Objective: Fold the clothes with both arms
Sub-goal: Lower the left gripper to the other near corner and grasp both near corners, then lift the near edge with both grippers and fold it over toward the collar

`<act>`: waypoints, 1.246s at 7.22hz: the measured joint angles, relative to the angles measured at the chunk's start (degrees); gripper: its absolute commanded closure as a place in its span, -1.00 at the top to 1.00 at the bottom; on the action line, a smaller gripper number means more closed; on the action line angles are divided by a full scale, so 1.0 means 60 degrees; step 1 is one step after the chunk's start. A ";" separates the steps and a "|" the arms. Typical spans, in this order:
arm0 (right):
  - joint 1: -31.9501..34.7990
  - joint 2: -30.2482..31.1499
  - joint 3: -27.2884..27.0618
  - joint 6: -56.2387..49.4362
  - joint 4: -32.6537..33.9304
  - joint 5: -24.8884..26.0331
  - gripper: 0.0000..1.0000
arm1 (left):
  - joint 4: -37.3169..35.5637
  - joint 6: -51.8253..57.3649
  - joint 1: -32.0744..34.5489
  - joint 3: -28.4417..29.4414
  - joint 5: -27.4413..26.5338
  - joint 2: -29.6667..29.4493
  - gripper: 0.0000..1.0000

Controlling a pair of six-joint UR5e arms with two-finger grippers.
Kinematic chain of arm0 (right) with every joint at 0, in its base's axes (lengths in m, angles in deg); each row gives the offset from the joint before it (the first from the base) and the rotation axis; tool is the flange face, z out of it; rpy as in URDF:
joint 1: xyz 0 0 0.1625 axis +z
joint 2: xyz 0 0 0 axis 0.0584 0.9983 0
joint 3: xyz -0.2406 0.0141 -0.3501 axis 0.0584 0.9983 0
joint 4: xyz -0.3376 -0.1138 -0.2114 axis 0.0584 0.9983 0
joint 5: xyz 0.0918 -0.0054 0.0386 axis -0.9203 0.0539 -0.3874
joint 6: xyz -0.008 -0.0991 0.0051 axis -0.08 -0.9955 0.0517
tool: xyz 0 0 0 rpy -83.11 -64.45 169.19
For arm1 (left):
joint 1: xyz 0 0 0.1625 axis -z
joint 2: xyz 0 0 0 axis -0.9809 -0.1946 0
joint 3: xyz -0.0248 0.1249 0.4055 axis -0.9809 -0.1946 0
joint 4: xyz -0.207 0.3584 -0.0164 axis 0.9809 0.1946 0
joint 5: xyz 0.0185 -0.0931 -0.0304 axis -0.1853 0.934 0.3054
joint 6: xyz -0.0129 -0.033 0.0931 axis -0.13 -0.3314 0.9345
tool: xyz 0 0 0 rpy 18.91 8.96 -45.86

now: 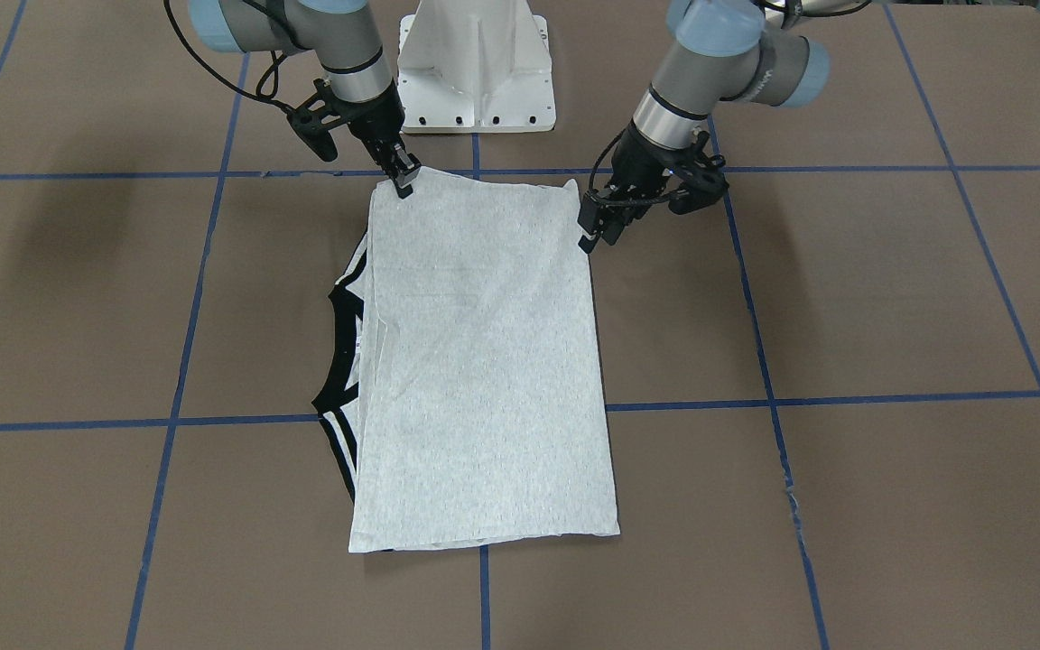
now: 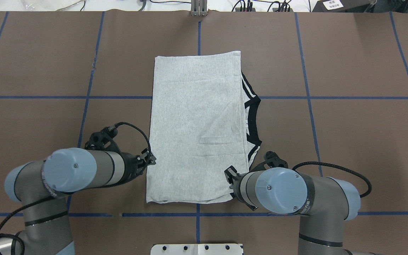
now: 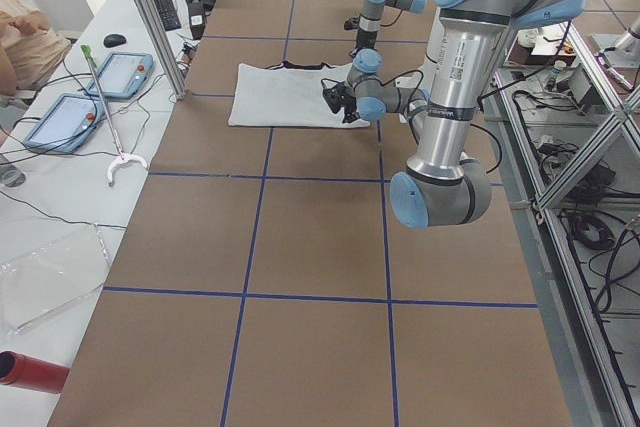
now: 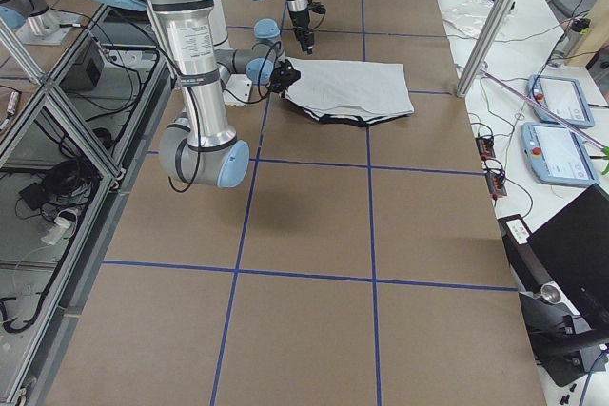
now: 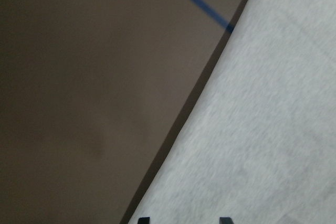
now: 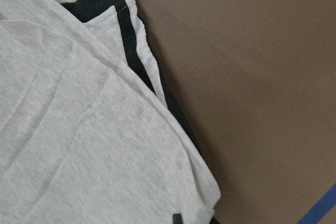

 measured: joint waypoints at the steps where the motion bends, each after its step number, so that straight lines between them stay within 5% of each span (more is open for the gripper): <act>1: -0.0002 -0.0004 0.0000 -0.0001 0.0003 -0.0004 -1.00 | -0.0161 -0.0209 -0.0361 -0.0015 -0.0135 0.0039 0.13; 3: 0.0000 -0.0014 -0.0024 -0.0002 -0.0002 -0.0006 -1.00 | -0.0260 -0.0440 -0.0724 -0.0025 -0.0203 0.0075 -0.22; 4: 0.0006 -0.0013 -0.0057 -0.0002 0.0000 -0.0007 -1.00 | -0.0274 -0.0471 -0.0785 -0.0025 -0.0204 0.0083 -0.75; 5: 0.0011 -0.0001 -0.0109 0.0001 0.0006 -0.0007 -1.00 | -0.0306 -0.0478 -0.0817 -0.0024 -0.0201 0.0087 -1.00; 9: 0.0009 0.0133 -0.0213 0.0061 0.0003 -0.0001 -1.00 | -0.0589 -0.0464 -0.0992 -0.0315 -0.0123 0.0082 -1.00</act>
